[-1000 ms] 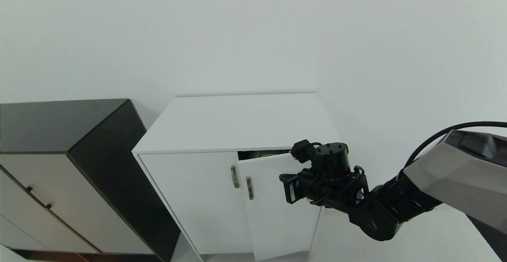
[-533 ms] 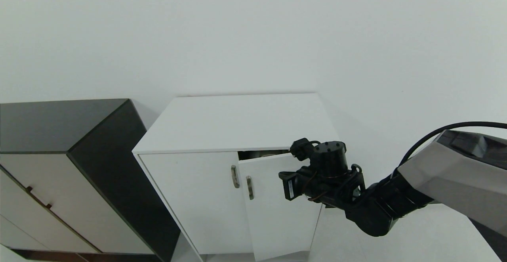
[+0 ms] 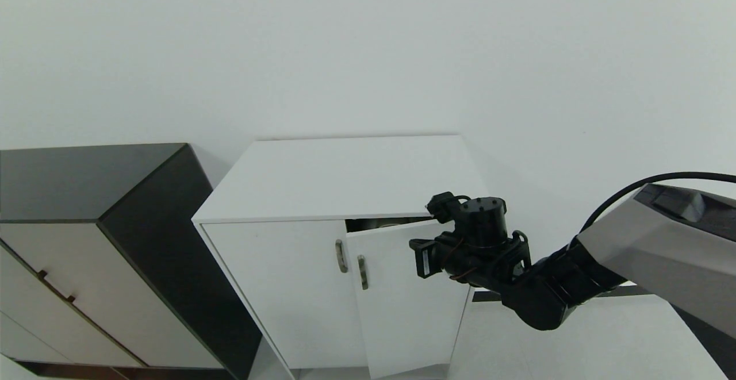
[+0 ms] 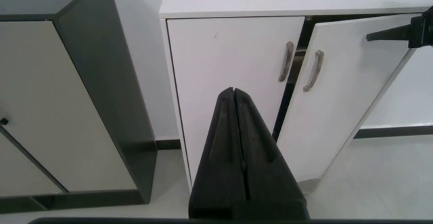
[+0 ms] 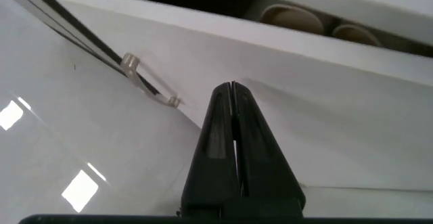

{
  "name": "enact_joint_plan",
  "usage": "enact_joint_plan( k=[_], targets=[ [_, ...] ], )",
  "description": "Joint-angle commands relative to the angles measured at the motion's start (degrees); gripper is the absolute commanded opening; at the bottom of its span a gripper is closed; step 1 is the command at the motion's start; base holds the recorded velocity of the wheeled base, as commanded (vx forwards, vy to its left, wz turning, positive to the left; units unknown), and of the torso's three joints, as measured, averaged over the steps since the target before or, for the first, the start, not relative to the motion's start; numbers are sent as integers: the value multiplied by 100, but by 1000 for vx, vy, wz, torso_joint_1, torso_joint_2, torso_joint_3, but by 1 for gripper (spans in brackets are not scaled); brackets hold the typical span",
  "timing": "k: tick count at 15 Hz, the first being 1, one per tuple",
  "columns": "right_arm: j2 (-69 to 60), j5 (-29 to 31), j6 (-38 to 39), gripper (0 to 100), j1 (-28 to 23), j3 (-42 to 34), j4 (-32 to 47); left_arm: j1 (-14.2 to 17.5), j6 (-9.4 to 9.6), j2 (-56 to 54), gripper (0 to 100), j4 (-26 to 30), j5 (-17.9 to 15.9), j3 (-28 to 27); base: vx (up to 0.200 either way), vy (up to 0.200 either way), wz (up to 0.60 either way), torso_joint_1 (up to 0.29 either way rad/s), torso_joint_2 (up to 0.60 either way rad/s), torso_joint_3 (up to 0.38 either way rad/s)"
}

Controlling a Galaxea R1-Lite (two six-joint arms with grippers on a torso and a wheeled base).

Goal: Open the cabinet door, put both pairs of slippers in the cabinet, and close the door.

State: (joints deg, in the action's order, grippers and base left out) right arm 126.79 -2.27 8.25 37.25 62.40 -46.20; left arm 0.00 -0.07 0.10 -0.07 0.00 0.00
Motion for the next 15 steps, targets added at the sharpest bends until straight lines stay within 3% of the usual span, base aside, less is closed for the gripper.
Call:
enact_joint_plan(
  k=[1,15],
  targets=[
    [65,-2,1,0,-43,53,-3,0,-1,-1,0,-1,0,0,0,0,0,0,0,0],
    [293,7,18,0,-254,325,-3,0,-1,-1,0,-1,0,0,0,0,0,0,0,0]
  ],
)
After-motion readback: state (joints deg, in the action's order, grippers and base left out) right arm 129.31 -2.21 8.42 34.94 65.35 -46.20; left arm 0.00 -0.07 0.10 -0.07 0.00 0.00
